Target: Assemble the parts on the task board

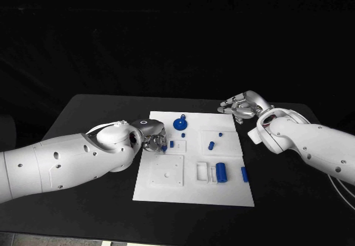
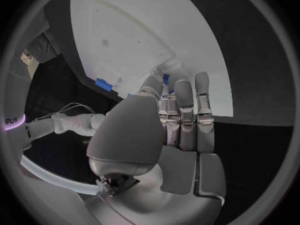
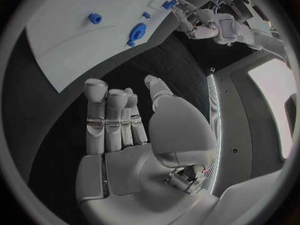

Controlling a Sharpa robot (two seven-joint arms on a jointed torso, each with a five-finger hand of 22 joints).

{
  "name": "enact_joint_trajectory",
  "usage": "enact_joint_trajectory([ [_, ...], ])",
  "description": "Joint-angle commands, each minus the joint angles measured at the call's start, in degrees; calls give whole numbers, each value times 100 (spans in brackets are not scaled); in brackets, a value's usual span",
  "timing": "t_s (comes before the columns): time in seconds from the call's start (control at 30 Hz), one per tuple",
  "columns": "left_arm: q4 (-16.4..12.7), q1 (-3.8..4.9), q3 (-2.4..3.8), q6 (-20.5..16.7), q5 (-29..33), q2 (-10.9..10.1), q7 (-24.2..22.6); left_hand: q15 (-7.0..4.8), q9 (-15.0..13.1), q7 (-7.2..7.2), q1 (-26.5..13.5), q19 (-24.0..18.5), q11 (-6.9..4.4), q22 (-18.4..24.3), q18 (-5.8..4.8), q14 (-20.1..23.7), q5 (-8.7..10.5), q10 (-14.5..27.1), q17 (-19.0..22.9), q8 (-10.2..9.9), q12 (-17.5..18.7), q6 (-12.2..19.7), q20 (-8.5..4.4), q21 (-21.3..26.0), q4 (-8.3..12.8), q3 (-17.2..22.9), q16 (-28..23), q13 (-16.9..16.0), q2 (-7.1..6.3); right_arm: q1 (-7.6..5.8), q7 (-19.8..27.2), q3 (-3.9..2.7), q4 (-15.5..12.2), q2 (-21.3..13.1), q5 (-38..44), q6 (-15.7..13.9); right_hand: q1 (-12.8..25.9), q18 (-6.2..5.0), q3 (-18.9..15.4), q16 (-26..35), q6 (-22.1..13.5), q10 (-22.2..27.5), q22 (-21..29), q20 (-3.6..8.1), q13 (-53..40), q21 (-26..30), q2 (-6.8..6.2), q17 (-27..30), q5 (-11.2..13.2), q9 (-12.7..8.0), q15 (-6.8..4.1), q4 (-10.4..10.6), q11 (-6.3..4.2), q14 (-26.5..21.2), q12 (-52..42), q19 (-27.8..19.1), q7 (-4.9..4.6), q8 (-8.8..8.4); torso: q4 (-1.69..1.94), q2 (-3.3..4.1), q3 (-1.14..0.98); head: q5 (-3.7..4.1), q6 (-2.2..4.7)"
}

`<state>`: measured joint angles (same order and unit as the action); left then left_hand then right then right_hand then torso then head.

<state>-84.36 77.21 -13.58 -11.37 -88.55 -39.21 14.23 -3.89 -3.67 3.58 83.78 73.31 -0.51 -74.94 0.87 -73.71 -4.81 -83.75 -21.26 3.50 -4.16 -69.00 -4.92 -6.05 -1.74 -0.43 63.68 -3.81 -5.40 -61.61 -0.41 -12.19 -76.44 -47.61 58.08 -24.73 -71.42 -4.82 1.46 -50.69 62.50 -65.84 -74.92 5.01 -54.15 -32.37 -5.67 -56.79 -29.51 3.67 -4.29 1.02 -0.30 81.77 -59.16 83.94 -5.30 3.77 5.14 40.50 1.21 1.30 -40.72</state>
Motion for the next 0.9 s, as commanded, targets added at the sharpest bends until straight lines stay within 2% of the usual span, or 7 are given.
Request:
enact_joint_trajectory([
  [0.03,42,-69,-28,-20,-235,34,25,-31,3,21,-46,-4,-5,-115,-25,-22,37,-46,-15,9,-42,-18,-44,-42,-8,-60,30,-4,7,4,60,-3,-12,0,9,49,56,-117,20,0,-17,-32,-318,26,-1,-22,-2,-5,-26,-9,5,-1,-6,47,-14,292,-5,-21,1,4,1,16,-7],
  [0.2,91,-118,-28,-45,-346,65,32,-28,4,26,-67,-3,-2,-114,-25,-25,39,-40,-18,7,-46,-2,-44,-45,-19,-83,34,-4,-4,4,61,-3,-13,-4,10,48,58,-117,24,3,-16,-32,-315,26,1,-16,-1,-6,-25,-9,4,-17,-6,46,-11,291,-5,-22,-7,1,2,26,-21],
  [0.57,115,-210,-27,-45,-588,107,49,-26,3,23,-137,2,1,-113,-23,-34,13,-43,-34,10,-64,5,-41,-52,-50,-149,61,-6,-53,8,71,-3,-9,-6,10,56,58,-117,24,3,-16,-32,-315,26,1,-16,-1,-6,-25,-9,4,-17,-6,46,-11,291,-5,-22,4,-7,10,45,-35],
  [0.9,46,-237,-27,-27,-761,98,98,-26,0,18,-184,10,-2,-111,-20,-41,16,-57,-45,14,-80,4,-39,-55,-75,-180,82,-9,-86,26,80,-3,-10,-9,10,65,70,-116,16,4,-13,-37,-315,26,-3,-23,0,-6,-28,-9,4,-31,-6,47,-15,292,-4,-22,5,-8,8,51,-30],
])
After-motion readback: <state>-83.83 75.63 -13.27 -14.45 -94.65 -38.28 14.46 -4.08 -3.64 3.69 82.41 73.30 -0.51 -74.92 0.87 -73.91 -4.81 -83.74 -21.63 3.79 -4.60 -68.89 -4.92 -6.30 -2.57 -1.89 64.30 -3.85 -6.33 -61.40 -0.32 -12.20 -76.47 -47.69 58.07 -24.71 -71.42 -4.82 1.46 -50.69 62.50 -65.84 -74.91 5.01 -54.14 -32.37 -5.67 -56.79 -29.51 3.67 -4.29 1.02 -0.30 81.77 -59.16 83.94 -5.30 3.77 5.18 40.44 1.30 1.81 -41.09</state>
